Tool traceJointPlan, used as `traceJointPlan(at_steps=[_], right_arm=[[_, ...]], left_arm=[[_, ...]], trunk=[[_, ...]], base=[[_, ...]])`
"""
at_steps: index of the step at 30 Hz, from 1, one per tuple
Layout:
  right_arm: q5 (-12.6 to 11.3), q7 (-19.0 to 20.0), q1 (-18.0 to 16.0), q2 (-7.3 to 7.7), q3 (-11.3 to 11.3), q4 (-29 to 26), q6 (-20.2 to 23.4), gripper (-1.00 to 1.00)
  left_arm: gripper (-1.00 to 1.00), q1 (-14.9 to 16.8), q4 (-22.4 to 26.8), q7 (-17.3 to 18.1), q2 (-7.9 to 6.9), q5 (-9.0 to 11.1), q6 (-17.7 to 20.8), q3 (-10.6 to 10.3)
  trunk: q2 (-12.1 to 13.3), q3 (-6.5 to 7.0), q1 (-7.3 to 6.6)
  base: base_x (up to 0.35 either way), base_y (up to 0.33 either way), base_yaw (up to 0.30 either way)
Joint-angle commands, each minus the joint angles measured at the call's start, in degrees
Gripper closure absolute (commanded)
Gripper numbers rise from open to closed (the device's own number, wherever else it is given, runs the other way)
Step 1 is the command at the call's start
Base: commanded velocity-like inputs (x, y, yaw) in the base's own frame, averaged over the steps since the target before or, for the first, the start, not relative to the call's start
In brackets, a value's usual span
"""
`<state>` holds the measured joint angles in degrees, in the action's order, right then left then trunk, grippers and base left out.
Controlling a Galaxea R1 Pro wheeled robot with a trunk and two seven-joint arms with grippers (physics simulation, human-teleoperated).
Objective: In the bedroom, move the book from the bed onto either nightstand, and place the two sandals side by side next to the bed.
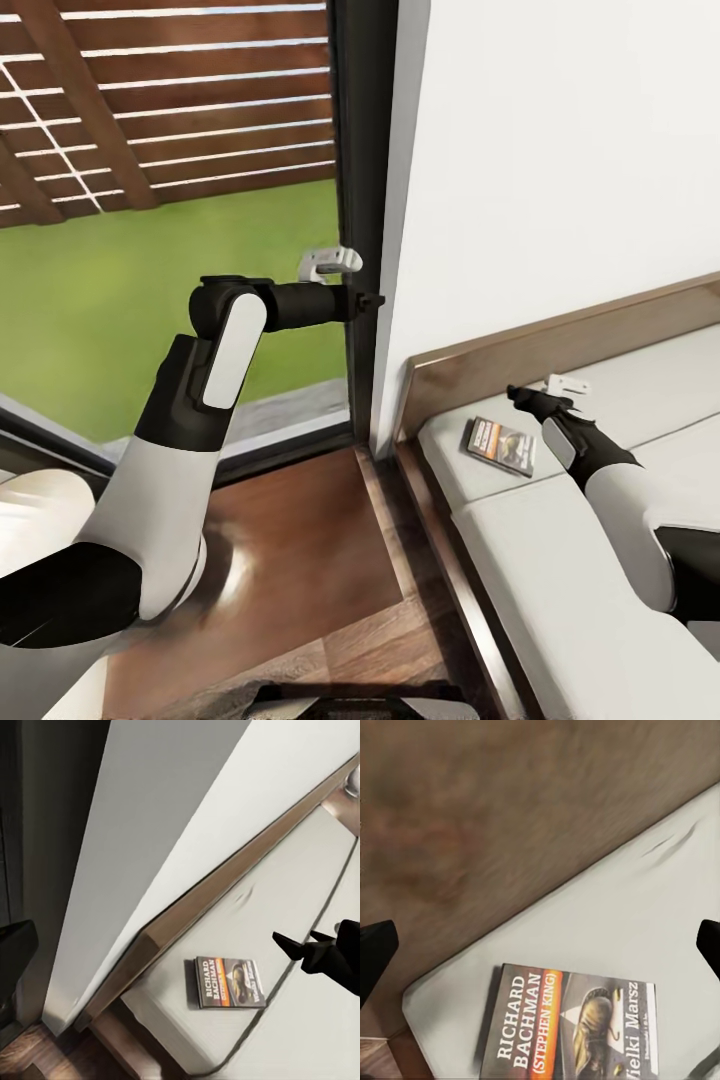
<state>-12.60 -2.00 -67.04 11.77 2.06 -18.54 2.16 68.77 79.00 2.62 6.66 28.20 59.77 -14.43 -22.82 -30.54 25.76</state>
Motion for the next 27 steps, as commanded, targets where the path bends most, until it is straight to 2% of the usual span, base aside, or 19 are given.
traceJointPlan(at_steps=[1, 27], right_arm=[[-0.29, -0.11, -0.02, -0.03, 0.06, -0.09, 0.22, -1.0], [-0.17, -0.11, -0.02, 0.0, 0.05, -0.41, 0.21, -1.0]], left_arm=[[-1.0, 0.05, 0.01, 0.28, 0.04, -0.26, 0.23, 0.03], [-1.0, 0.07, 0.36, 0.28, 0.11, -0.34, 0.23, 0.02]], trunk=[[-0.1, -0.17, 0.03], [-0.1, -2.56, 0.03]], base=[[0.0, 0.0, 0.0], [0.0, 0.0, 0.0]])
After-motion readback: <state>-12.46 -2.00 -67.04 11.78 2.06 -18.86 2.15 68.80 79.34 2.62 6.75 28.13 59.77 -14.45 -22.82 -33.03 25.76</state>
